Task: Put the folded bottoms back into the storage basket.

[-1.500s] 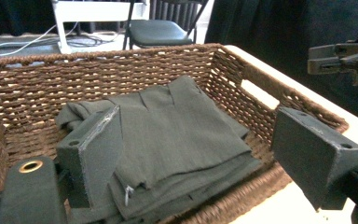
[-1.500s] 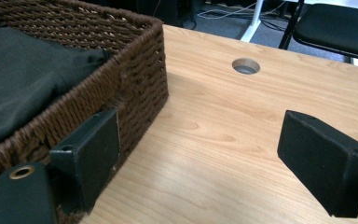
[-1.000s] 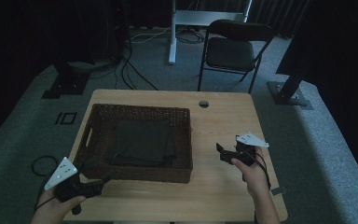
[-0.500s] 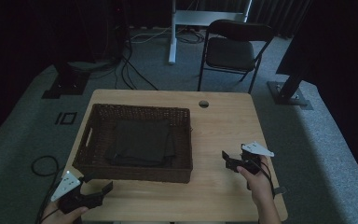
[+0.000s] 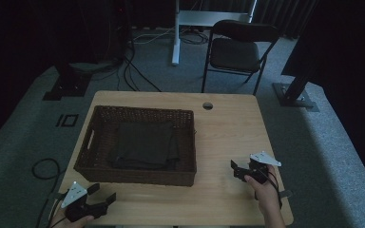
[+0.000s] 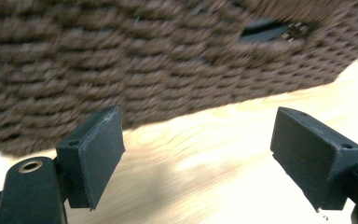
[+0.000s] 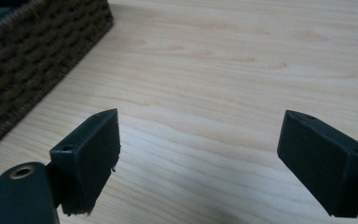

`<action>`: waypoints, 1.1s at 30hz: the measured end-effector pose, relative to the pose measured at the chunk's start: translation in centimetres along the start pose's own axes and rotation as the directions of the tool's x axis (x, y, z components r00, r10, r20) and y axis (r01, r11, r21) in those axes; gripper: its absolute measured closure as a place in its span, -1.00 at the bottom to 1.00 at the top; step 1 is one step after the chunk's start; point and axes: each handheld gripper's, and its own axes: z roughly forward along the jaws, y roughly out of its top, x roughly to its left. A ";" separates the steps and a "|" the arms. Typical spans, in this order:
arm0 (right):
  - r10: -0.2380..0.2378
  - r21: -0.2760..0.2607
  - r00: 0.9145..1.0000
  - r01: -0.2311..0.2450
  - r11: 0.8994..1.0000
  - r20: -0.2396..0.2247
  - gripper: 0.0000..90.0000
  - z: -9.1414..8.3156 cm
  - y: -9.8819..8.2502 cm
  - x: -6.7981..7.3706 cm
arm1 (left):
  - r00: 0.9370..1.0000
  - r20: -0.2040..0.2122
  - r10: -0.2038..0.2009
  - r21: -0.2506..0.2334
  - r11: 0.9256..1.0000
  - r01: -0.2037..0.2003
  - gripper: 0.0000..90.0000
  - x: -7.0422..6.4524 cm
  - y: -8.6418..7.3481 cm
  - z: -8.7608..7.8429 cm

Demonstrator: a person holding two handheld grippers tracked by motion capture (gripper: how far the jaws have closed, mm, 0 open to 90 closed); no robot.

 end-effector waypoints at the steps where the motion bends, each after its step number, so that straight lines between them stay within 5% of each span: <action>1: 0.002 0.004 1.000 -0.002 1.000 0.005 -0.72 0.0 -0.2 -0.1 | 1.000 -0.010 -0.003 0.003 1.000 0.003 -0.60 0.1 -0.2 0.1; 5: 0.004 0.023 1.000 -0.005 1.000 0.025 -0.72 0.2 -0.9 -0.6 | 0.999 -0.025 -0.020 0.036 0.999 0.021 -0.60 0.2 -0.8 0.8; 9: 0.010 0.044 0.999 -0.012 0.999 0.040 -0.72 0.3 -1.7 -0.9 | 0.998 -0.070 0.007 0.074 0.997 -0.002 -0.60 0.3 -1.3 1.4; 15: 0.015 0.074 0.998 -0.019 0.997 0.057 -0.71 0.6 -2.8 -1.4 | 0.992 -0.127 -0.022 0.086 0.996 0.033 -0.60 0.6 -1.7 2.1; 28: 0.020 0.172 0.993 -0.040 0.984 0.119 -0.71 0.7 -3.5 -2.0 | 0.960 -0.277 -0.035 0.053 0.997 0.052 -0.60 0.6 -1.7 3.0; 33: 0.024 0.171 0.992 -0.045 0.984 0.121 -0.71 0.8 -3.5 -2.0 | 0.948 -0.320 -0.003 0.038 0.999 0.016 -0.60 0.4 -2.0 3.5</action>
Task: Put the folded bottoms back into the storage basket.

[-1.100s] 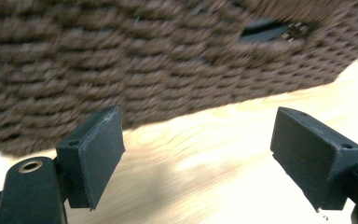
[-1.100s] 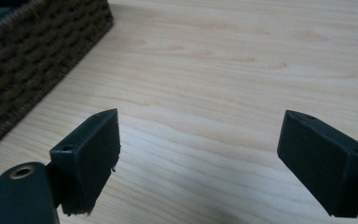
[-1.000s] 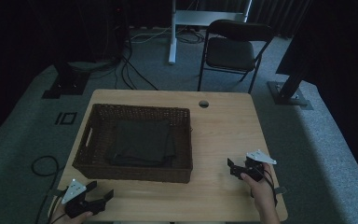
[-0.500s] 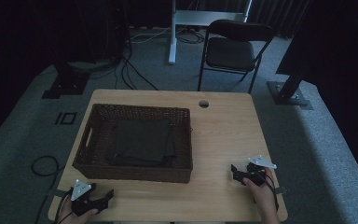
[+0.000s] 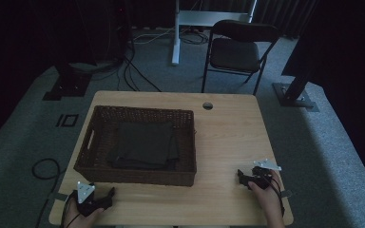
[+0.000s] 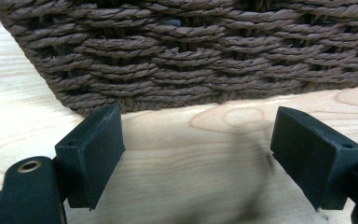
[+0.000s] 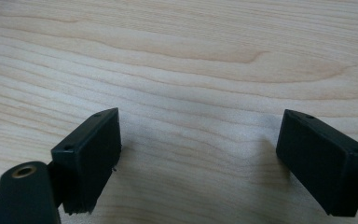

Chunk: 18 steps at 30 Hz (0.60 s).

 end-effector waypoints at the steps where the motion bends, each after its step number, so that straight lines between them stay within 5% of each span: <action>1: 0.000 0.000 1.000 0.000 1.000 0.000 -0.71 0.0 0.0 0.0 | 1.000 -0.005 0.005 0.002 1.000 -0.005 -0.60 -0.1 0.0 0.0; 4: 0.005 0.000 1.000 -0.005 1.000 0.005 -0.71 0.0 0.0 0.1 | 0.999 -0.030 0.022 0.011 1.000 -0.021 -0.61 -0.4 0.0 0.1; 18: 0.007 0.002 1.000 -0.007 1.000 0.008 -0.74 0.1 0.1 0.2 | 0.994 -0.106 -0.036 0.001 0.999 0.036 -0.63 -0.5 0.0 0.2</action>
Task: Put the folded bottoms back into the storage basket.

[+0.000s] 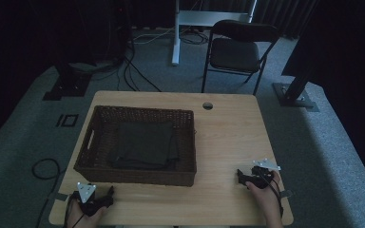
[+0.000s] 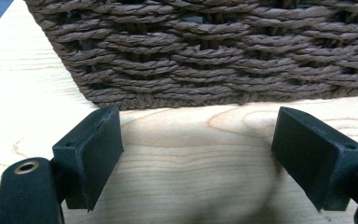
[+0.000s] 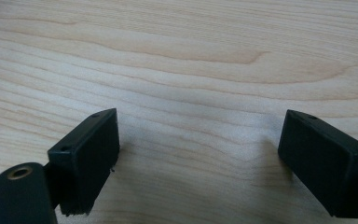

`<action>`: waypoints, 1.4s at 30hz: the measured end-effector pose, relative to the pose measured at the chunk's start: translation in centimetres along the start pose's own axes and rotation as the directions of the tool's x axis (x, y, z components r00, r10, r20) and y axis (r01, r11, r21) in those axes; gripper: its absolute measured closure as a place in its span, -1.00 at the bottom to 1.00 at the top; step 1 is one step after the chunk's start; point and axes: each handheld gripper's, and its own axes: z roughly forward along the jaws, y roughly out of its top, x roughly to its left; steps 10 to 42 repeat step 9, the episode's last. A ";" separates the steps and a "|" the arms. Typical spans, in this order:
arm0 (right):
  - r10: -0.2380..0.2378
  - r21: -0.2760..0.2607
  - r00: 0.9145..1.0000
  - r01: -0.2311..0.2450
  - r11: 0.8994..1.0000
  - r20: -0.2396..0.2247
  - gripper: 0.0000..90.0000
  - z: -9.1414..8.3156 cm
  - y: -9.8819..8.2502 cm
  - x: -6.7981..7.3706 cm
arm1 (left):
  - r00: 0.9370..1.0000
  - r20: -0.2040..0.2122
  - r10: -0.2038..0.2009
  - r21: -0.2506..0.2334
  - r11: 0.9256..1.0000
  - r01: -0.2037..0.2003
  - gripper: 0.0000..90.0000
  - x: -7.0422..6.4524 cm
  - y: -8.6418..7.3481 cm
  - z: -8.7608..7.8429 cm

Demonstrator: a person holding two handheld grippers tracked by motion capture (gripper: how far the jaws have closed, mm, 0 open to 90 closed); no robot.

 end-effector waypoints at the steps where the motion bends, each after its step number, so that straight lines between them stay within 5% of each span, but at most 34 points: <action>1: -0.002 0.001 1.000 0.002 1.000 -0.001 -0.75 0.0 0.0 0.0 | 1.000 -0.002 -0.001 0.000 1.000 0.001 -0.63 0.0 0.0 0.0; 42: -0.004 0.002 1.000 0.004 1.000 -0.005 -0.75 0.1 0.0 0.1 | 1.000 -0.023 -0.016 0.007 1.000 0.016 -0.63 0.0 0.1 0.0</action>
